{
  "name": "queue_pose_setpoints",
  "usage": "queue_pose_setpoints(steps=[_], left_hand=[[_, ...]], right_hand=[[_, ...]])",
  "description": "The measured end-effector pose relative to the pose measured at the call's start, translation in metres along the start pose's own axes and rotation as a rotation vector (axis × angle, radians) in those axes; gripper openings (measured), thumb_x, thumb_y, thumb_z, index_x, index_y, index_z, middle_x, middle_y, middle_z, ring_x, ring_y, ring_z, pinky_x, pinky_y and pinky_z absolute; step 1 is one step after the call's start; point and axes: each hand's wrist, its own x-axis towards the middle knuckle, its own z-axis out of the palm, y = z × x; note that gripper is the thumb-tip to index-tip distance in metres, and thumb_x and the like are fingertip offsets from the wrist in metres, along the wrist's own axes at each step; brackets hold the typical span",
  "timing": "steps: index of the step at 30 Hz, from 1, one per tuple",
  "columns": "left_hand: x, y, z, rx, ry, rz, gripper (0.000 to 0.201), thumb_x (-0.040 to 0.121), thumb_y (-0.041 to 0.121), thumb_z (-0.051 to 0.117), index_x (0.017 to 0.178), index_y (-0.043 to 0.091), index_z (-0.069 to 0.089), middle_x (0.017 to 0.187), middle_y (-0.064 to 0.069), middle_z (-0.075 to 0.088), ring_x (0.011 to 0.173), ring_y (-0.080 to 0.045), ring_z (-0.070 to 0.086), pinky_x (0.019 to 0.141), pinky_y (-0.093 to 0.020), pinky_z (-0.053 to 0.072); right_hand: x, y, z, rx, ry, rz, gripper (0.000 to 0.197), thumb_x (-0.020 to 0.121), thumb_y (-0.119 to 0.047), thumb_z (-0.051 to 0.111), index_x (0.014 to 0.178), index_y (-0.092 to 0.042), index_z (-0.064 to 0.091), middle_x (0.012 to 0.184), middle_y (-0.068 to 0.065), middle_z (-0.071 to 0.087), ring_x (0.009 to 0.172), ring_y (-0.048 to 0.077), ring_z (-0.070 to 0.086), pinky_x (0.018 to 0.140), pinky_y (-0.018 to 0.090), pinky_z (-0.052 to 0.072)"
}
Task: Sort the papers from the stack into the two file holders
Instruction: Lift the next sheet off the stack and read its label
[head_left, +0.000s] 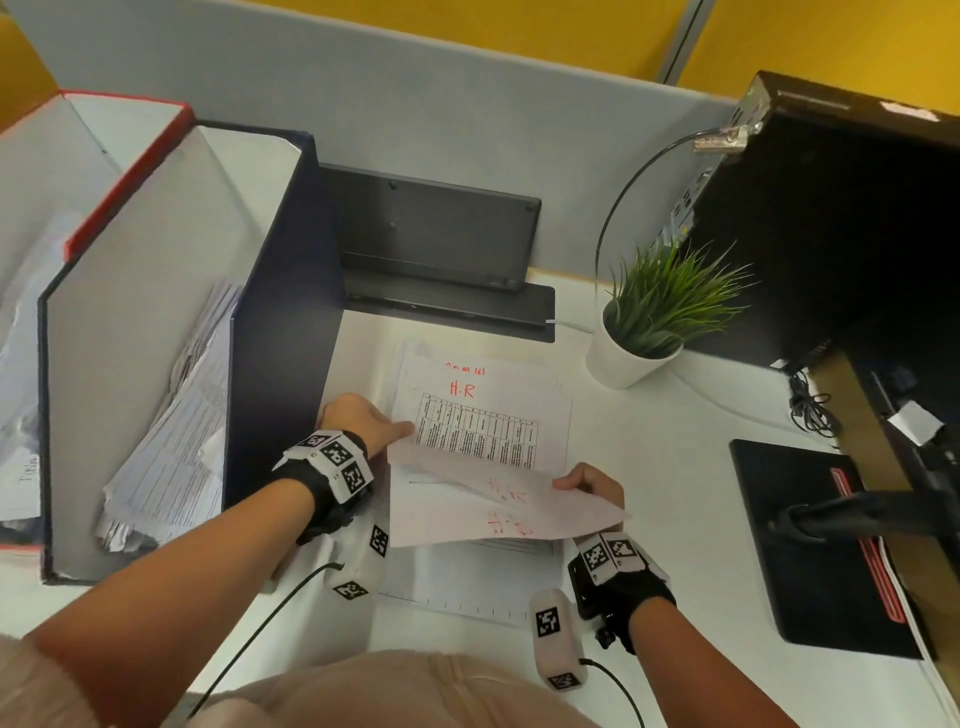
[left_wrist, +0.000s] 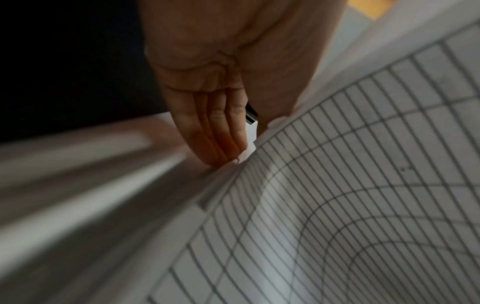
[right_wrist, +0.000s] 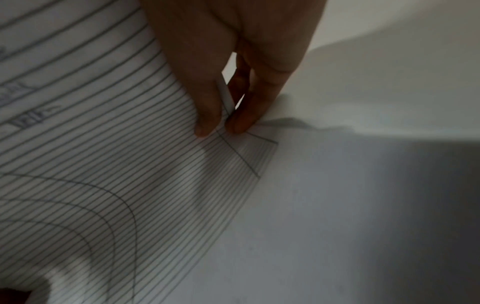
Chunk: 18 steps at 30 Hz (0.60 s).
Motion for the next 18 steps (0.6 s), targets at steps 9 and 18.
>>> queue_pose_setpoints(steps=[9, 18], left_hand=[[-0.003, 0.005, 0.005, 0.099, 0.057, 0.147, 0.024, 0.079, 0.02, 0.073, 0.059, 0.012, 0.061, 0.072, -0.006, 0.066, 0.067, -0.017, 0.06, 0.062, -0.026, 0.048], [-0.013, -0.002, 0.007, 0.003, 0.144, 0.336, 0.022, 0.09, 0.012, 0.058, 0.074, 0.002, 0.07, 0.071, -0.012, 0.066, 0.065, -0.025, 0.063, 0.06, -0.028, 0.05]], right_hand=[[0.003, -0.003, 0.006, 0.046, 0.047, 0.066, 0.045, 0.067, 0.015, 0.038, 0.031, -0.012, 0.038, 0.045, 0.003, 0.038, 0.043, 0.022, 0.041, 0.044, 0.021, 0.039], [0.006, -0.005, -0.001, -0.003, 0.081, 0.149, 0.022, 0.068, 0.011, 0.046, 0.049, -0.002, 0.048, 0.051, 0.009, 0.055, 0.045, 0.026, 0.051, 0.047, 0.024, 0.047]])
